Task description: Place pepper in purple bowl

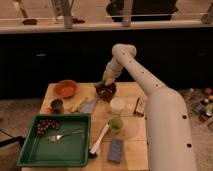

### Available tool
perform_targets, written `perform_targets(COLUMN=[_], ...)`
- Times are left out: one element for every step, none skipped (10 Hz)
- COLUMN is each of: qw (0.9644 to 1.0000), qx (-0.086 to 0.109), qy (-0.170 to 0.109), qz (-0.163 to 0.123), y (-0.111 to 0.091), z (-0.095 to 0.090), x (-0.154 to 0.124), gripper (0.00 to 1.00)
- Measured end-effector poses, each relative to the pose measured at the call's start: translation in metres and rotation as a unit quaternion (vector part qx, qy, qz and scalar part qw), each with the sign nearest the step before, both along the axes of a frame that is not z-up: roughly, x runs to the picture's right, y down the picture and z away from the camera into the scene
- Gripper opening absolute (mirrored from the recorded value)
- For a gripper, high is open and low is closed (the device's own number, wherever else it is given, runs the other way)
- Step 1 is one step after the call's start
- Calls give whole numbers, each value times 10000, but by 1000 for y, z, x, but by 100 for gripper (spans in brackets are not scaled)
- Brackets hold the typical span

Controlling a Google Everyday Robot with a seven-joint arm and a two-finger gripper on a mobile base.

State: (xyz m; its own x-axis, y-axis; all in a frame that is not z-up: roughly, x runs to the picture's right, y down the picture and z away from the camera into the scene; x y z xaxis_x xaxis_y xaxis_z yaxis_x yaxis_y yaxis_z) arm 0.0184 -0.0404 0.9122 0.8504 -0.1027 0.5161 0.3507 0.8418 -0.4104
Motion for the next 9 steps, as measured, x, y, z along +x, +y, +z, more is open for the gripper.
perform_targets(qw=[10000, 10000, 9999, 9997, 9996, 9996, 9996, 9996, 9996], qx=[-27, -44, -64, -124, -158, -173, -176, -188, -187], qy=[-35, -56, -72, -39, -18, -10, -11, -13, -13], qz=[39, 66, 105, 192, 240, 239, 242, 232, 231], y=[1, 1, 1, 1, 1, 2, 2, 3, 3], z=[0, 0, 1, 1, 1, 2, 2, 2, 2], x=[0, 0, 0, 1, 2, 3, 3, 3, 3], gripper=[0, 0, 2, 8, 18, 28, 39, 48, 49])
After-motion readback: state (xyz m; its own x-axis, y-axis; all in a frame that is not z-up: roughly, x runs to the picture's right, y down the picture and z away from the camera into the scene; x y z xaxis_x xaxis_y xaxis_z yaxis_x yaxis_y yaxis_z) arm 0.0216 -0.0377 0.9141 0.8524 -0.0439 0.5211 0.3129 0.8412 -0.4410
